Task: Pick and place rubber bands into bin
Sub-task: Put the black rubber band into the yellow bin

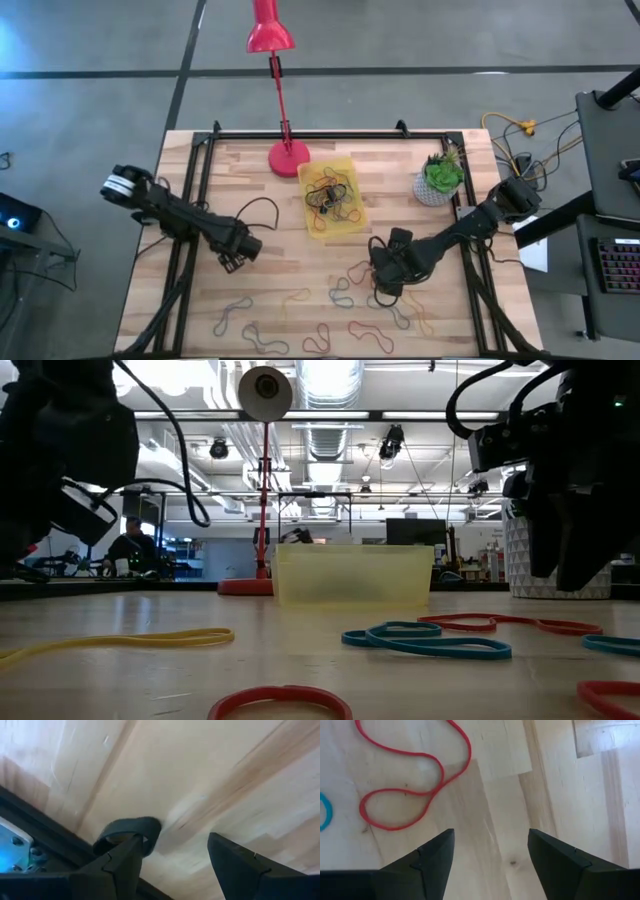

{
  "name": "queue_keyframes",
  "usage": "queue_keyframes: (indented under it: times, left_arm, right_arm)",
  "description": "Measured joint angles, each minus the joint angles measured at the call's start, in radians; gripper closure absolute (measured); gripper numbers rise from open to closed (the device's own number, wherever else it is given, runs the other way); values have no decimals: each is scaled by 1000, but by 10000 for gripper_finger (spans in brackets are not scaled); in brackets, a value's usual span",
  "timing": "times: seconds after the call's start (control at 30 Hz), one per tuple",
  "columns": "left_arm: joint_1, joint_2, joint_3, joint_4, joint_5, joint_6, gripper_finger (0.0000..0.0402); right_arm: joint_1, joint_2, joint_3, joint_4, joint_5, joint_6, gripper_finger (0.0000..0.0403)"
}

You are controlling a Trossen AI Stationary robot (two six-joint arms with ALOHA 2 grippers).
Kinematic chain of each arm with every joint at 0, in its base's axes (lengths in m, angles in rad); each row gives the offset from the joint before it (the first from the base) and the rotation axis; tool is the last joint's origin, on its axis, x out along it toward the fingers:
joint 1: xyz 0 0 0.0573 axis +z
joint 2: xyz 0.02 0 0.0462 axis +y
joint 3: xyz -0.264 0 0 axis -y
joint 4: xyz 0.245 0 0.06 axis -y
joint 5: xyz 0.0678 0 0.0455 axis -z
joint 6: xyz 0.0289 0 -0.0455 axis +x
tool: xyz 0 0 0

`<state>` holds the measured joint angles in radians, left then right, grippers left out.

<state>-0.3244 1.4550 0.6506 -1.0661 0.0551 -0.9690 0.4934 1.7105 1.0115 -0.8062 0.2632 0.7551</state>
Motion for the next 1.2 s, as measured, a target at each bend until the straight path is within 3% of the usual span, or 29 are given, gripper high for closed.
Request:
queue_keyframes:
  times: [0.3,0.7,0.83,0.97,1.1,1.2]
  left_arm:
    - [0,-52,-61,5,11,-19,209]
    - [34,-53,-123,134,41,37,380]
    - [74,-52,-112,141,37,54,397]
    - [84,-61,-33,115,-90,70,401]
    - [90,-89,95,118,-307,74,401]
    - [95,-100,210,77,-352,97,401]
  right_arm:
    - [-4,0,0,1,-2,1,166]
    - [-4,0,0,2,-2,1,166]
    - [-4,0,0,3,-1,1,167]
    - [-3,0,0,5,0,3,166]
    - [-3,1,0,6,1,5,165]
    - [-3,1,-1,6,2,9,165]
